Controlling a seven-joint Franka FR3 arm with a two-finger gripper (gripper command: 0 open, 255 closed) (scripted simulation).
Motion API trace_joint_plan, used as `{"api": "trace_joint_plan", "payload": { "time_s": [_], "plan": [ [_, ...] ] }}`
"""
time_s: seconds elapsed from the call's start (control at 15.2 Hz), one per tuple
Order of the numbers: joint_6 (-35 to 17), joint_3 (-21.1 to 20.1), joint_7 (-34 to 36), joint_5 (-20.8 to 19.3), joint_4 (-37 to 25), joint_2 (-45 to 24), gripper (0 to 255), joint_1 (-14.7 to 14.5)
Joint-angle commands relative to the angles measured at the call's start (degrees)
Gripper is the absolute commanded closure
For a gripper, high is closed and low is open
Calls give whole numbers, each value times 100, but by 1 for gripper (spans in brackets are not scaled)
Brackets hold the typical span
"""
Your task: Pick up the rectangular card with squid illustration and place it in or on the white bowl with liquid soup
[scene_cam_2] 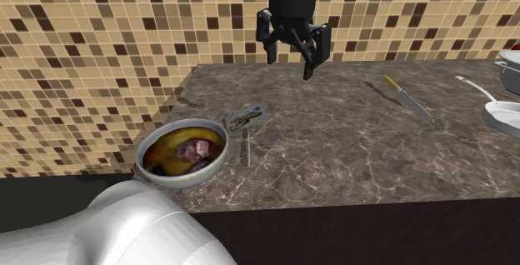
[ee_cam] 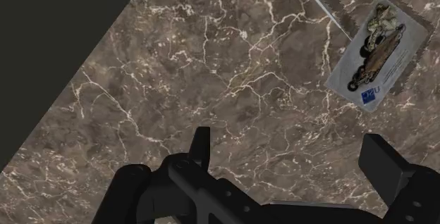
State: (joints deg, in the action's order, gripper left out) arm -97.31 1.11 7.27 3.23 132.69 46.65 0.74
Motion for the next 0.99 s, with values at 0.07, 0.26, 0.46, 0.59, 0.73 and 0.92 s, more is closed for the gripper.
{"api": "trace_joint_plan", "payload": {
  "time_s": [0.07,0.26,0.46,0.59,0.73,0.92],
  "plan": [
    [-71,244,-312,138,-28,-226,0,-104],
    [-181,959,-1281,609,-203,-985,0,-463],
    [-106,1619,-2316,1194,-510,-1861,0,-848],
    [67,2014,-3033,1643,-786,-2511,0,-1099],
    [350,2348,-3761,2132,-1115,-3213,0,-1311],
    [971,2661,-4816,2886,-1698,-4342,0,-1486]
  ]
}}
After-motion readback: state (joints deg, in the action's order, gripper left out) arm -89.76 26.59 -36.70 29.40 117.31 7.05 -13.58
